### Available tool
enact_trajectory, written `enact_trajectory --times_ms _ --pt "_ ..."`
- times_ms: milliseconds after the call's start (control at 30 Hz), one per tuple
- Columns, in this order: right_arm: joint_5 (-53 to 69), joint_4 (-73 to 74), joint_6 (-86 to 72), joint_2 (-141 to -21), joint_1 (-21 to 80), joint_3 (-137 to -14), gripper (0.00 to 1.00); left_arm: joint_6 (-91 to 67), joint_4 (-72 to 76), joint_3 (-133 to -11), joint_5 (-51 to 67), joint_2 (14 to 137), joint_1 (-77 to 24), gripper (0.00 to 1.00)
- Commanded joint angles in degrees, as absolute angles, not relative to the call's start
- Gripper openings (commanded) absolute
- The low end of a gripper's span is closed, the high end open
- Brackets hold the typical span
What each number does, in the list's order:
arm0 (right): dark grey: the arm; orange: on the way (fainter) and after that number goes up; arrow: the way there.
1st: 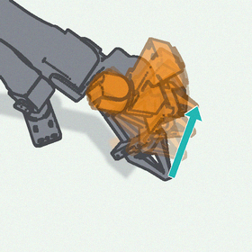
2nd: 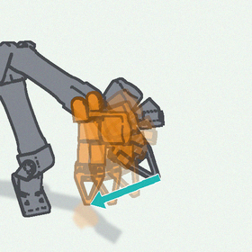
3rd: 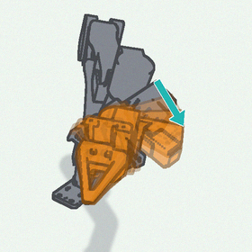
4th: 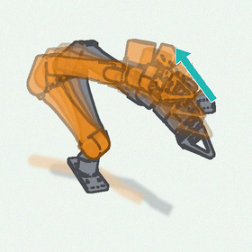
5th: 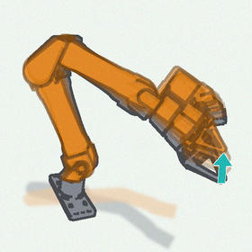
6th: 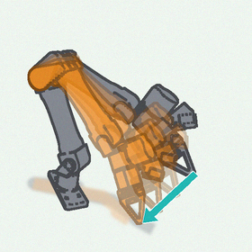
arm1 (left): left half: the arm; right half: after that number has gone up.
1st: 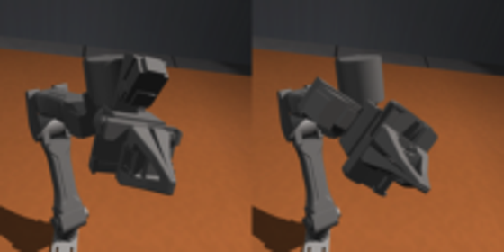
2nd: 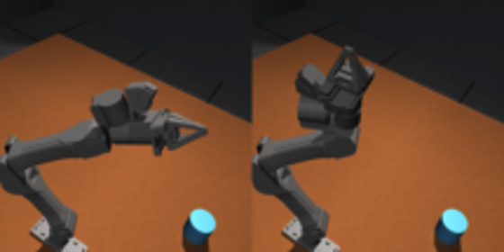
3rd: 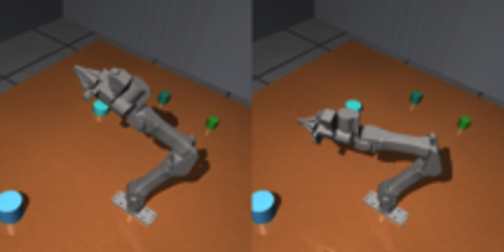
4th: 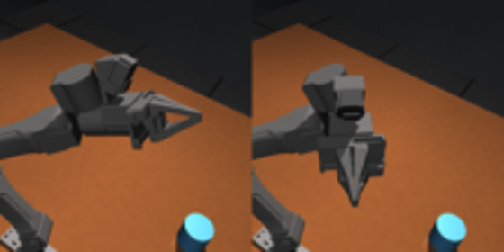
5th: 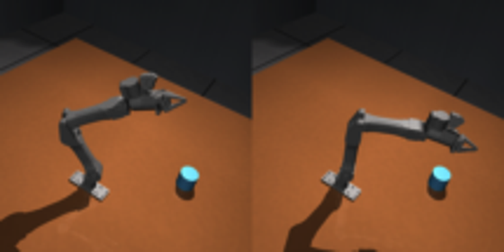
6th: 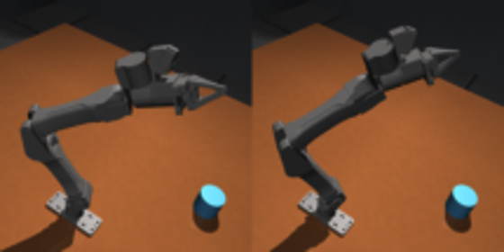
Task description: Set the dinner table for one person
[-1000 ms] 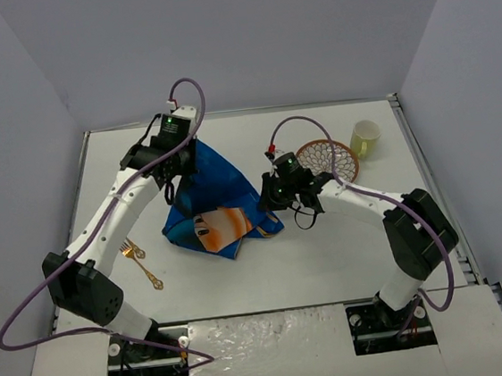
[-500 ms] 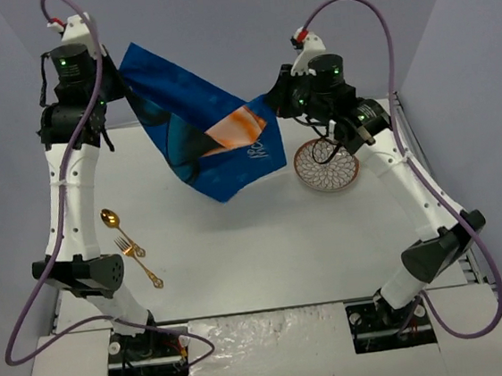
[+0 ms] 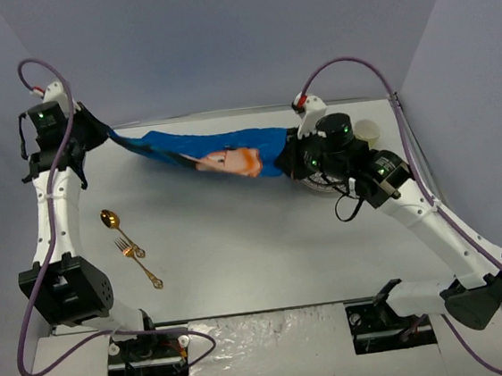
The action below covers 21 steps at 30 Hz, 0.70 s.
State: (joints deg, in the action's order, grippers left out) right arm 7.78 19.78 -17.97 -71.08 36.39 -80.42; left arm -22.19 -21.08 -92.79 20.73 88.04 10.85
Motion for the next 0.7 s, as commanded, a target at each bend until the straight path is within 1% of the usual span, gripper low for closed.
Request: enact_trajectory --times_ms 0,100,233,467,667 --pt "8.24 15.45 -22.09 -69.1 43.23 -65.74 0.0 -24.4 -6.27 -74.04 22.89 82.13 10.63 0.0" --pt "7.29 10.67 -25.79 -70.02 48.02 -55.23 0.0 -24.53 -2.85 -66.33 19.88 81.69 10.83 0.0" --pt "6.85 5.03 -29.65 -73.4 52.98 -49.05 0.0 -24.46 -1.22 -62.57 16.89 83.36 11.16 0.0" --pt "8.44 3.37 -30.41 -82.44 54.2 -48.08 0.0 -22.93 -0.97 -63.05 13.65 86.9 12.11 0.0" --pt "8.61 2.93 -30.23 -87.34 56.19 -52.49 0.0 -22.35 1.7 -66.87 13.32 89.58 13.8 0.0"
